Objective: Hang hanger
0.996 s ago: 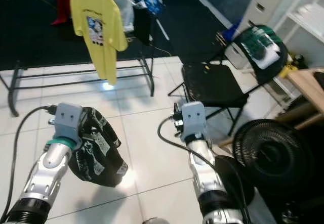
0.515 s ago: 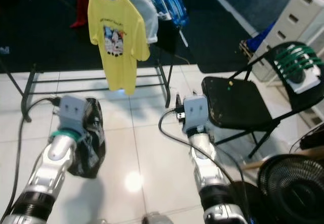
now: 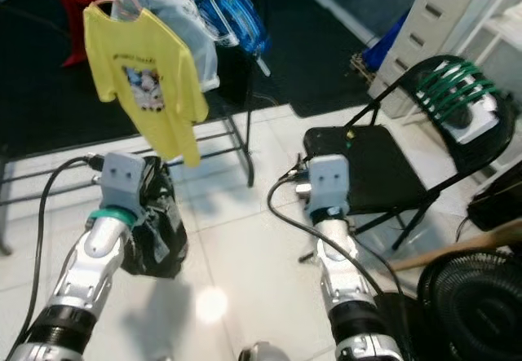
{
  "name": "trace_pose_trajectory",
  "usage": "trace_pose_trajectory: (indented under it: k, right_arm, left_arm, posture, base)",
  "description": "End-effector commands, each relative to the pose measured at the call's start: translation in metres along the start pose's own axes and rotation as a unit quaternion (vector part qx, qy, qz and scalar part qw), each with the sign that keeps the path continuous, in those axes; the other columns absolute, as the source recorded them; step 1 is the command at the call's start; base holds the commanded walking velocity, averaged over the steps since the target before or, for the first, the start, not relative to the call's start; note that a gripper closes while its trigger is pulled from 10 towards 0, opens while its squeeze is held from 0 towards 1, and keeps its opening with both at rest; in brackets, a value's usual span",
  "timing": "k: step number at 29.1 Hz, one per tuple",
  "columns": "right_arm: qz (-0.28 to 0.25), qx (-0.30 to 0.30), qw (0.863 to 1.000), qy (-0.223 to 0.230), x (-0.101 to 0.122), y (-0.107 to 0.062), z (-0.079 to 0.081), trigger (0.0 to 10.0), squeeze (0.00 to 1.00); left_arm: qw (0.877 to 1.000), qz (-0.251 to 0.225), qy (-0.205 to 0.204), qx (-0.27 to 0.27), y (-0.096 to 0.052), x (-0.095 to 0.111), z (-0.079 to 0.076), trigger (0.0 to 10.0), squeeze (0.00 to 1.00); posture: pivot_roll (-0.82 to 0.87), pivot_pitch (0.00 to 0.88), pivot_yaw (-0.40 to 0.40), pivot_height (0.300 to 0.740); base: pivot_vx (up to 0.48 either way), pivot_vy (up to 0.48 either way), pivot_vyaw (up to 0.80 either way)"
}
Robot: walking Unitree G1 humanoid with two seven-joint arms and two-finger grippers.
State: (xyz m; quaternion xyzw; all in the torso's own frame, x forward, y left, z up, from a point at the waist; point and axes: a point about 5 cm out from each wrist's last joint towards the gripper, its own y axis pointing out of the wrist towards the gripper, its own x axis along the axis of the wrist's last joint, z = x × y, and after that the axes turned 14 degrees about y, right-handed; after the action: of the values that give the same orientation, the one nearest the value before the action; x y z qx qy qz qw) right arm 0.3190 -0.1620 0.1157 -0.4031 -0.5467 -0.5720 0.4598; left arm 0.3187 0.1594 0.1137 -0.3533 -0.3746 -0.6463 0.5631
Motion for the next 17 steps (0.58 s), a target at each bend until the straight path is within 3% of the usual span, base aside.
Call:
trace_pose_trajectory:
  k: [1, 17]
  right_arm:
    - [0.007, 0.007, 1.000, 0.002, -0.003, -0.001, 0.006, 10.0, 0.00]
    - [-0.023, 0.018, 1.000, 0.002, 0.009, 0.003, 0.009, 10.0, 0.00]
  left_arm:
    - [1.000, -0.006, -0.002, 0.007, 0.000, 0.001, 0.004, 10.0, 0.00]
    - [1.000, -0.006, -0.001, 0.028, 0.005, 0.004, 0.010, 10.0, 0.00]
  posture:
    - [-0.04, 0.023, 0.011, 0.740]
    - [-0.04, 0.021, 0.023, 0.740]
  base:
    - [0.480, 0.000, 0.00]
    - [0.480, 0.000, 0.00]
